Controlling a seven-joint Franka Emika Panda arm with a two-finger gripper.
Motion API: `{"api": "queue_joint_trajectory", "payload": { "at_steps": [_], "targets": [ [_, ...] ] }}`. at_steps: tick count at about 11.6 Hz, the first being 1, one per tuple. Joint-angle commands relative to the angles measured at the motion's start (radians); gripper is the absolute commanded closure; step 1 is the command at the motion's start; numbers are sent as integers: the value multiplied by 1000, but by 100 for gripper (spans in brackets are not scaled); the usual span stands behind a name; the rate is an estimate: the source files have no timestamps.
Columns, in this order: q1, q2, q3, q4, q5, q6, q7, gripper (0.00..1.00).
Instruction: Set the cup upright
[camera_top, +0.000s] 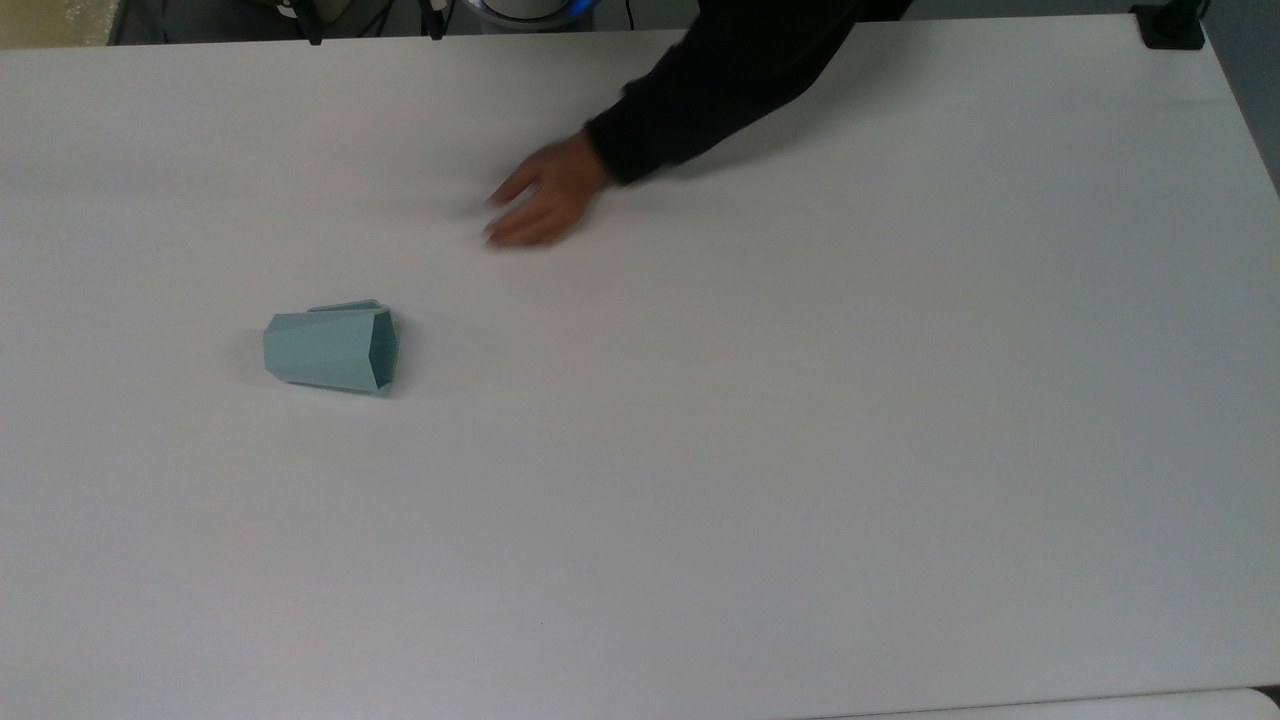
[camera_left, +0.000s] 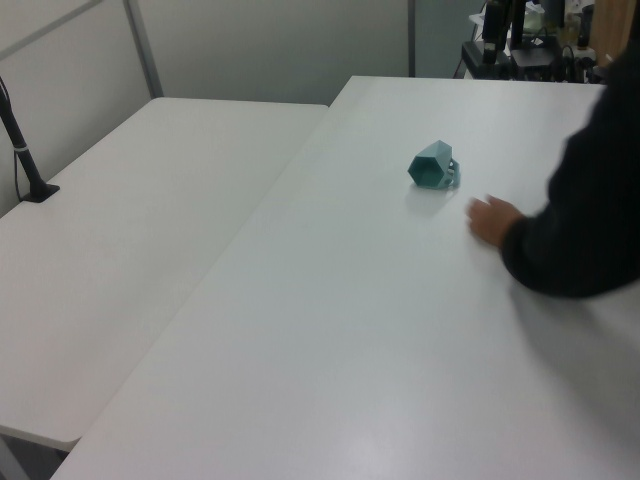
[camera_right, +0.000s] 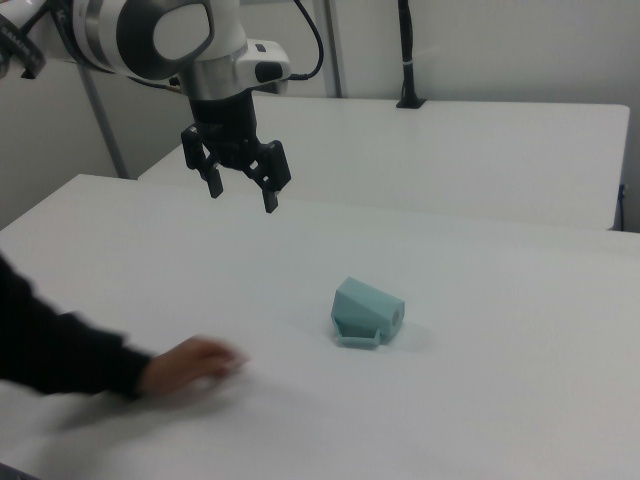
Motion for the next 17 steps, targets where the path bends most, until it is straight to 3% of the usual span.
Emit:
{"api": "queue_joint_trajectory", "payload": {
  "at_steps": [1,5,9,11,13,15,17],
  "targets": [
    [11,-30,-8,40,1,-33,-20,0],
    [11,-34,-11,41,-3,-82,-91,0],
    [11,-24,-13,42,7,-81,-74,0],
    [86,17,0,50,-55,-15,2,4],
    [157,75,3,61,-184,54,122,0],
    [166,109,1,62,-194,114,144,0],
    [155,158,0,62,-261,131,144,0]
  ]
}}
